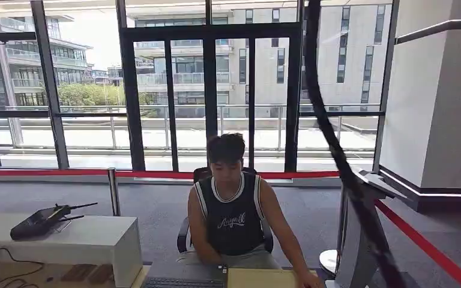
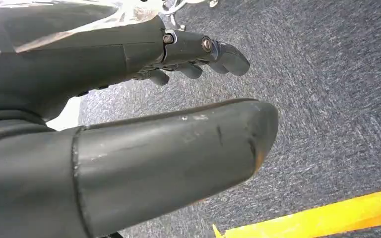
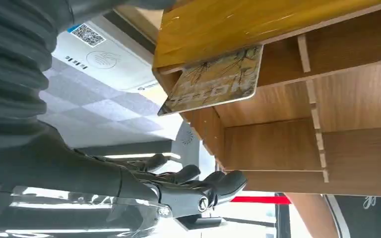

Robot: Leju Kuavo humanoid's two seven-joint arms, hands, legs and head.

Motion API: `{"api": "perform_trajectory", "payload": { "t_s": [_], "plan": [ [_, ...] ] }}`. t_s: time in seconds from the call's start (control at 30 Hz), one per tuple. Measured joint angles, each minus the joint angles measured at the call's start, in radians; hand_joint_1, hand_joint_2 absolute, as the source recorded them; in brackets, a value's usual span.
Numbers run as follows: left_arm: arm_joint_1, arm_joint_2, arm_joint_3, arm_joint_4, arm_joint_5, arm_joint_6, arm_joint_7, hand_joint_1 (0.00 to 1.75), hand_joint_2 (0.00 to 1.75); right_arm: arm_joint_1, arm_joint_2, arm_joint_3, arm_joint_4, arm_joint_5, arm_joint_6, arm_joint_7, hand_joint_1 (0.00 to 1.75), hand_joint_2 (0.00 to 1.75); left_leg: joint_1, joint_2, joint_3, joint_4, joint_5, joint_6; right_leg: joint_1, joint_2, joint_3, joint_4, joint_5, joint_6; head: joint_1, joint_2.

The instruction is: Pass the card to the sensor for recognition and then transmit it.

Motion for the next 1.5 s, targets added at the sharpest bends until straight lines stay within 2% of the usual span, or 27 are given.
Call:
{"api": "perform_trajectory", "payload": {
  "t_s": [0.07,0.17,0.3,0.43,0.5,0.53,0.63,0.67,0.8,0.97,1.07,1.3,1.5],
  "plan": [
    [0.0,0.0,0.0,0.0,0.0,0.0,0.0,0.0,0.0,0.0,0.0,0.0,0.0,0.0,0.0,0.0,1.57,1.75,0.0,0.0,0.0,0.0,0.0,0.0,0.0,0.0,0.0,0.0,0.0,0.0,0.0,0.0],
    [0.0,0.0,0.0,0.0,0.0,0.0,0.0,0.0,0.0,-0.001,0.004,0.0,0.002,0.0,0.002,0.0,1.75,1.75,0.0,0.0,0.0,0.0,0.0,0.0,0.0,0.0,0.0,0.0,0.0,0.0,0.0,0.0],
    [0.0,0.0,0.0,0.0,-0.003,0.0,0.001,0.0,0.0,-0.005,0.015,0.0,0.023,-0.014,0.013,-0.012,1.75,1.75,0.0,0.0,0.0,0.0,0.0,0.0,0.0,0.0,0.0,0.0,0.0,0.0,0.0,0.0],
    [0.0,0.0,-0.001,0.0,-0.003,-0.001,0.001,0.0,0.0,-0.008,0.016,-0.001,0.029,-0.018,0.012,-0.012,1.66,1.75,0.0,0.0,0.0,0.0,0.0,0.0,0.0,0.0,0.0,0.0,0.0,0.0,0.0,0.0],
    [0.0,-0.001,-0.001,0.0,-0.003,-0.001,0.001,0.0,0.0,-0.009,0.016,-0.002,0.031,-0.018,0.012,-0.012,1.68,1.75,0.0,0.0,0.0,0.0,0.0,0.0,0.0,0.0,0.0,0.0,0.0,0.0,0.0,0.0],
    [0.0,-0.001,-0.001,0.0,-0.003,-0.001,0.002,0.0,0.0,-0.009,0.017,-0.002,0.033,-0.018,0.011,-0.012,1.62,1.75,0.0,0.0,0.0,0.0,0.0,0.0,0.0,0.0,0.0,0.0,0.0,0.0,0.0,0.0],
    [0.0,-0.003,-0.001,0.0,-0.003,-0.001,0.003,0.0,0.0,-0.009,0.018,-0.002,0.033,-0.017,0.001,-0.012,1.69,1.75,0.0,0.0,0.0,0.0,0.0,0.0,0.0,0.0,0.0,0.0,0.0,0.0,0.0,0.0],
    [0.0,-0.005,-0.001,0.0,-0.003,-0.001,0.003,0.0,0.0,-0.009,0.018,-0.002,0.033,-0.016,-0.006,-0.012,1.75,1.75,0.0,0.0,0.0,0.0,0.0,0.0,0.0,0.0,0.0,0.0,0.0,0.0,0.0,0.0],
    [0.0,-0.006,-0.001,0.0,-0.003,0.0,0.003,0.0,0.0,-0.009,0.023,-0.007,0.033,-0.014,-0.043,-0.01,1.75,1.75,0.0,0.0,0.0,0.0,0.0,0.0,0.0,0.0,0.0,0.0,0.0,0.0,0.0,0.0],
    [0.0,-0.007,-0.001,0.0,-0.003,0.002,0.002,0.0,0.0,-0.018,0.027,-0.024,0.012,-0.022,-0.15,-0.03,1.75,1.75,0.0,0.0,0.0,0.0,0.0,0.0,0.0,0.0,0.0,0.0,0.0,0.0,0.0,0.0],
    [0.0,-0.008,-0.001,0.0,-0.001,0.003,-0.002,0.0,0.0,-0.035,0.027,-0.034,-0.03,-0.016,-0.182,-0.031,1.75,1.75,0.0,0.0,0.0,0.0,0.0,0.0,0.0,0.0,0.0,0.0,0.0,0.0,0.0,0.0],
    [0.0,-0.011,-0.002,0.0,0.001,0.005,-0.017,0.0,0.0,-0.104,0.009,-0.069,-0.198,0.015,-0.155,0.022,1.75,1.75,0.0,0.0,0.001,0.0,0.0,0.0,0.0,0.0,0.0,0.0,0.001,0.0,0.0,0.0],
    [-0.008,-0.012,-0.01,0.0,-0.001,-0.001,-0.016,0.0,0.0,-0.186,-0.007,-0.091,-0.312,0.03,-0.069,0.048,1.75,1.75,0.0,0.0,0.001,0.0,0.0,0.0,0.0,0.0,0.0,0.0,0.001,0.0,0.0,0.0]
  ]
}}
